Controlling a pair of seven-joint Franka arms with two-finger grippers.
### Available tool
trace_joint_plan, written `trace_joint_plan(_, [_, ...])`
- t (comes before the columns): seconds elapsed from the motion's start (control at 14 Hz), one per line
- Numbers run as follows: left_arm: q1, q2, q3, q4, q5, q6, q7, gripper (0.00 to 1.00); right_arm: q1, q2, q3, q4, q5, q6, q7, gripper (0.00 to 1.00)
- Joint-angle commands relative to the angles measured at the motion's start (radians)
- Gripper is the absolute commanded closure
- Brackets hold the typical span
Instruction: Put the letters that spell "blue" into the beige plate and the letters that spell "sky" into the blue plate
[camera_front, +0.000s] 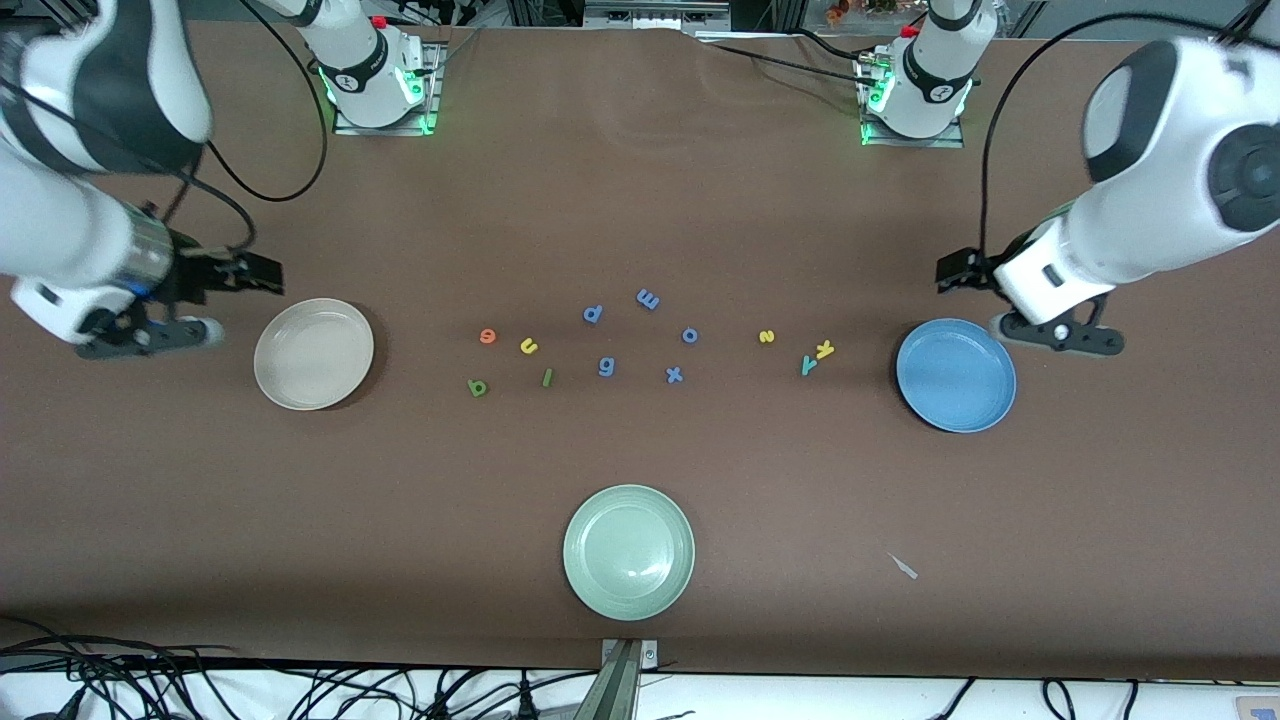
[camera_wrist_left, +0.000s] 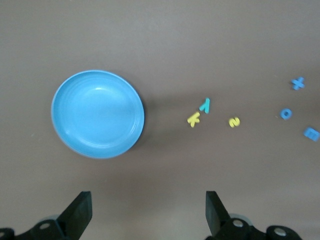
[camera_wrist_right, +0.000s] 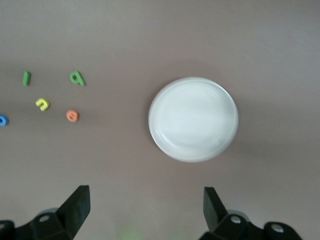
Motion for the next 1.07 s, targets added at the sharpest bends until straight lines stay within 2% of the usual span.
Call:
trace_joint_plan(0.0, [0.004, 0.005, -0.022, -0.118, -0.036, 0.126, 0.005, 0.00, 0.076, 0.137, -0.006, 0.016, 0.024, 0.113, -0.016, 0.00])
trace_joint_plan(0.14, [-0.008, 0.105, -0.036, -0.113, -0.035, 0.179, 0.007, 0.00, 0.162, 0.219, -0.006, 0.013, 0.032, 0.211, 0.022, 0.00])
trace_joint_plan(0.36, [-0.011, 0.157, -0.036, -0.108, -0.029, 0.214, 0.007, 0.00, 0.232, 0.288, -0.006, -0.049, 0.037, 0.388, 0.082, 0.00])
trace_joint_plan(0.64, [-0.013, 0.235, -0.036, -0.119, -0.038, 0.344, 0.057, 0.01, 0.244, 0.282, 0.034, -0.235, 0.049, 0.651, 0.120, 0.00])
trace_joint_plan(0.85, [-0.037, 0.288, -0.036, -0.122, -0.021, 0.393, 0.062, 0.16, 0.244, 0.276, 0.057, -0.336, 0.049, 0.804, 0.146, 0.00])
trace_joint_plan(1.0, [-0.043, 0.308, -0.036, -0.122, -0.021, 0.415, 0.063, 0.13, 0.244, 0.276, 0.066, -0.358, 0.049, 0.852, 0.146, 0.00])
